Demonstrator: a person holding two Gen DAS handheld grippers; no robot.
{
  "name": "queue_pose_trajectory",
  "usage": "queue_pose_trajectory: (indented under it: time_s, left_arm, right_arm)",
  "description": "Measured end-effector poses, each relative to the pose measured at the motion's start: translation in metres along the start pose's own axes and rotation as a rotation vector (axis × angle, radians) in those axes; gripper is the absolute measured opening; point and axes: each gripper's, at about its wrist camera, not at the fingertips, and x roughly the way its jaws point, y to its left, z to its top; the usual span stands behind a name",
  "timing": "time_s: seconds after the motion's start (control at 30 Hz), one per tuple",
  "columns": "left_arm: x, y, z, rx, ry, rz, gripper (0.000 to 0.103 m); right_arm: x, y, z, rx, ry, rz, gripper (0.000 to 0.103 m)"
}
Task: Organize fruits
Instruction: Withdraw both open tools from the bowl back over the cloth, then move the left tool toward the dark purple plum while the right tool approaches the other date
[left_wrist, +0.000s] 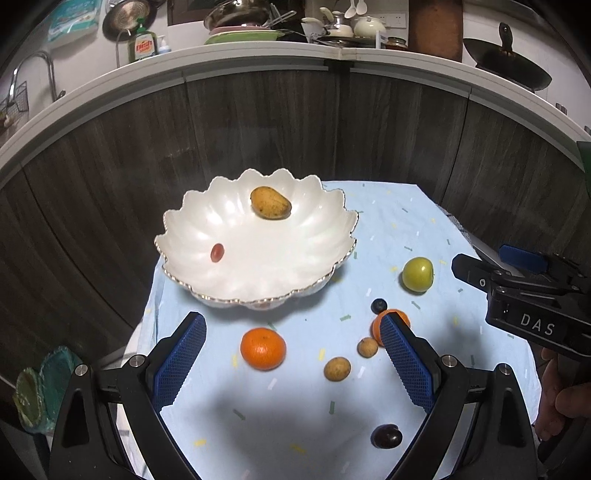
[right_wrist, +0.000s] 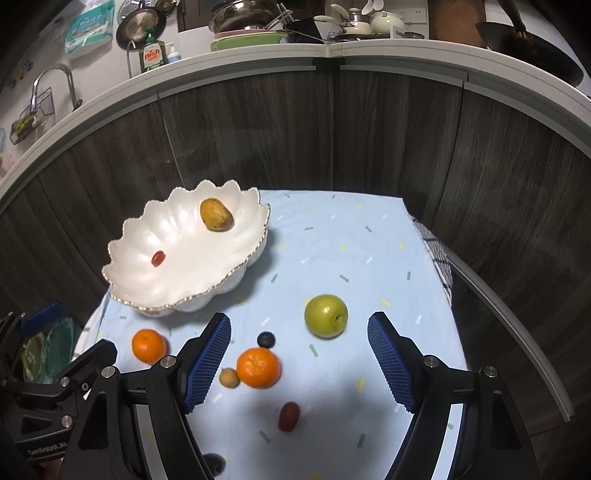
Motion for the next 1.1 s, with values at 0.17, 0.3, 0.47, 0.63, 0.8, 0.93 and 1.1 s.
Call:
queue_pose_trajectory:
  time_s: [0.17, 0.3, 0.47, 0.63, 0.8, 0.93, 1.1]
  left_arm:
    - [0.0, -0.003, -0.011, -0.015, 0.006, 0.0, 0.096]
    - [0.0, -0.006, -0.019, -0.021, 0.015, -0.002, 0.096]
    - [-0.003, -0.013, -0.026, -0.026, 0.011, -0.016, 0.096]
    - [-0.004, -0.022, -0.034, -0.022, 0.014, -0.037, 0.096]
    - [-0.001, -0.031, -0.044, -0.011, 0.027, -0.052, 0.096]
    - [0.002, -0.039, -0.053, 0.01, 0.049, -0.068, 0.096]
    - [0.005, -0.05, -0.062, 0.036, 0.07, -0.084, 0.096]
  right_arm:
    - [0.002, -0.002, -0.01, -0.003, 0.012, 0.003, 0.077]
    - [0.003, -0.003, -0.017, -0.001, 0.02, 0.003, 0.077]
    - [0.003, -0.005, -0.024, -0.003, 0.023, 0.005, 0.077]
    - [0.005, -0.007, -0.031, -0.013, 0.023, 0.007, 0.077]
    - [0.008, -0.009, -0.04, -0.017, 0.032, 0.007, 0.077]
    - [0.012, -0.011, -0.048, -0.015, 0.044, 0.005, 0.077]
    - [0.015, -0.013, -0.058, -0.01, 0.056, 0.001, 0.077]
